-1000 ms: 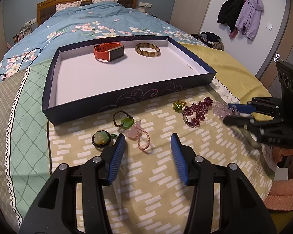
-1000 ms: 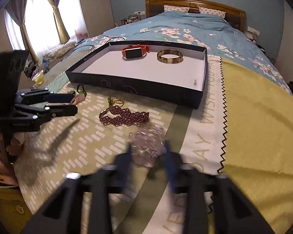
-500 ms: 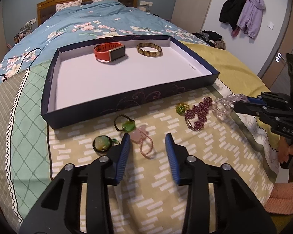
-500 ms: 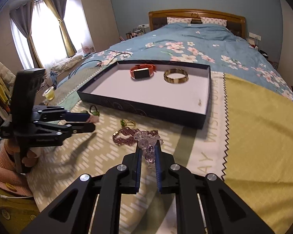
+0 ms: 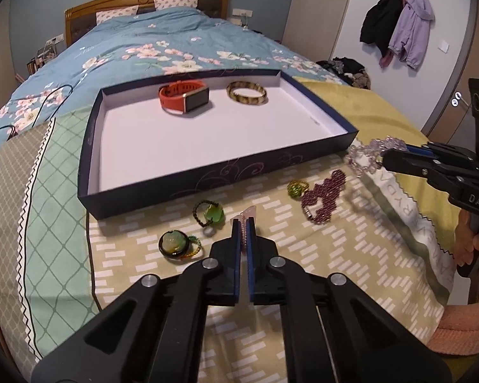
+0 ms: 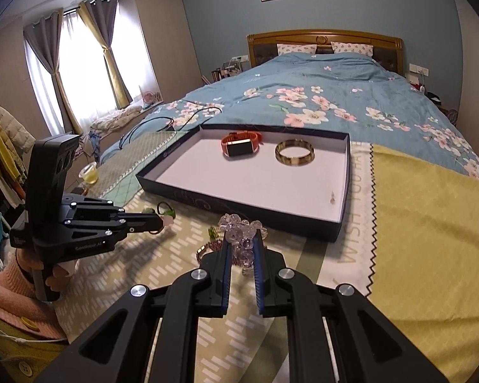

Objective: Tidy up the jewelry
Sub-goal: 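Close the left tool on the pink ring while the right tool lifts the crystal bracelet, then release the pink ring into the box with the left tool while the right releases the bracelet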

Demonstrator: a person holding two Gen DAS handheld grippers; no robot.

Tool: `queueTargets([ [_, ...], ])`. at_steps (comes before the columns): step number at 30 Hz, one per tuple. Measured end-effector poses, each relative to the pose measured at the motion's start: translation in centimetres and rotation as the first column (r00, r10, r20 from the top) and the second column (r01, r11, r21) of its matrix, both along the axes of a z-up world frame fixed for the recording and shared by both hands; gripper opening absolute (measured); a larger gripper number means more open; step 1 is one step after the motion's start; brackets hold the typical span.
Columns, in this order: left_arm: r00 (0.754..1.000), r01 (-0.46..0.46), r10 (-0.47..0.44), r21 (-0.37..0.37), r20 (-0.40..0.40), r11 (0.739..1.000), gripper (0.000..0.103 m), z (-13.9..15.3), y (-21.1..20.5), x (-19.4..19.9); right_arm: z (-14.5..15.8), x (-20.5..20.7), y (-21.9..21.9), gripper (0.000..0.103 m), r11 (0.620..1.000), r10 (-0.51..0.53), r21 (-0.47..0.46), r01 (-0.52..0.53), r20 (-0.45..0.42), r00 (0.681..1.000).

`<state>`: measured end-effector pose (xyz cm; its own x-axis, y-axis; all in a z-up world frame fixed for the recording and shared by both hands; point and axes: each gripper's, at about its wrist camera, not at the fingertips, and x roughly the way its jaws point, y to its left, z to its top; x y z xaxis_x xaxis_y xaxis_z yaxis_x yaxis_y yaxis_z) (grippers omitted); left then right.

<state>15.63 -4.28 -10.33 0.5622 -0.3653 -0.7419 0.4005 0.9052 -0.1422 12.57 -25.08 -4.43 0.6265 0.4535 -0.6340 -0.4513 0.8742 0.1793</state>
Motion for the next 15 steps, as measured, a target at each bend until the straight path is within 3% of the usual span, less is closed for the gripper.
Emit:
queueTargets([
  [15,0.998,0.010,-0.008,-0.048,0.055,0.999,0.003,2.5,0.8,-1.3,0.6,0.7,0.0,0.011,1.000,-0.008,0.029,0.007,0.014,1.000],
])
